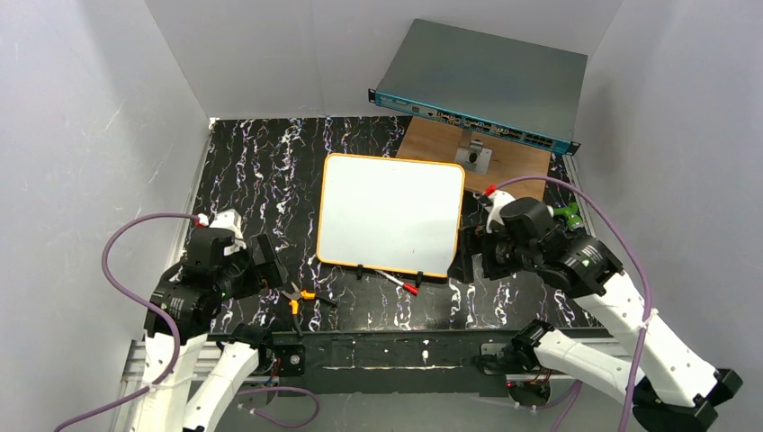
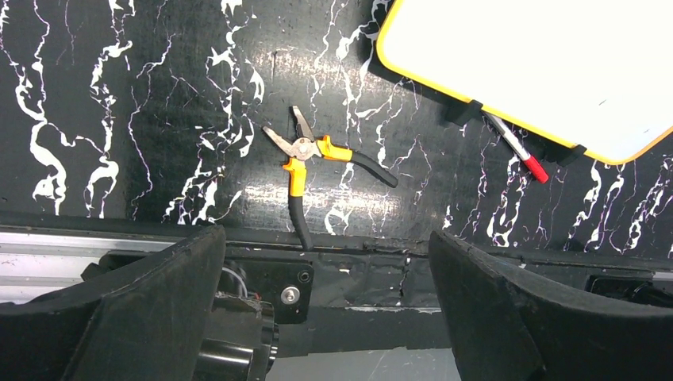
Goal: Write a sentence on the whiteboard
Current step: Pick up the whiteboard marker from the center of the board.
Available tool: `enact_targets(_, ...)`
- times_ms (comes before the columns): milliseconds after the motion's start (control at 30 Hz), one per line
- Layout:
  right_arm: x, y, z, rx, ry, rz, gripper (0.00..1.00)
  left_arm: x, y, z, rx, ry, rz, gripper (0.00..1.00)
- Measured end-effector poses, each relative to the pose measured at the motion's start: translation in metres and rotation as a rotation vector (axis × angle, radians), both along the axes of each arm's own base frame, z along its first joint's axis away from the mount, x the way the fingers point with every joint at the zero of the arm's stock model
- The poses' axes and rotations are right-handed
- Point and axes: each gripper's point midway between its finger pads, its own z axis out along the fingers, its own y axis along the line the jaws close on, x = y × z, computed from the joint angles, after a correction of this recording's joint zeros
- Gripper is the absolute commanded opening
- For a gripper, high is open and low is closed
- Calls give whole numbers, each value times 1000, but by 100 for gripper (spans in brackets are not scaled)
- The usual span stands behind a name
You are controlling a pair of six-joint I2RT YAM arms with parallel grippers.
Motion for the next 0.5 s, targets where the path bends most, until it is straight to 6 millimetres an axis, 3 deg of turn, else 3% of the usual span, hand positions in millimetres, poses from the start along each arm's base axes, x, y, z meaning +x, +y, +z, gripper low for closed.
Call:
enact_targets(100,-8,15,-2,-35,-1,111,89,-1,0,-3,-5,10,9,99)
enact_targets(500,-36,73,-39,-193,3,405,85,-15,3,-4,-29,-28,36,99)
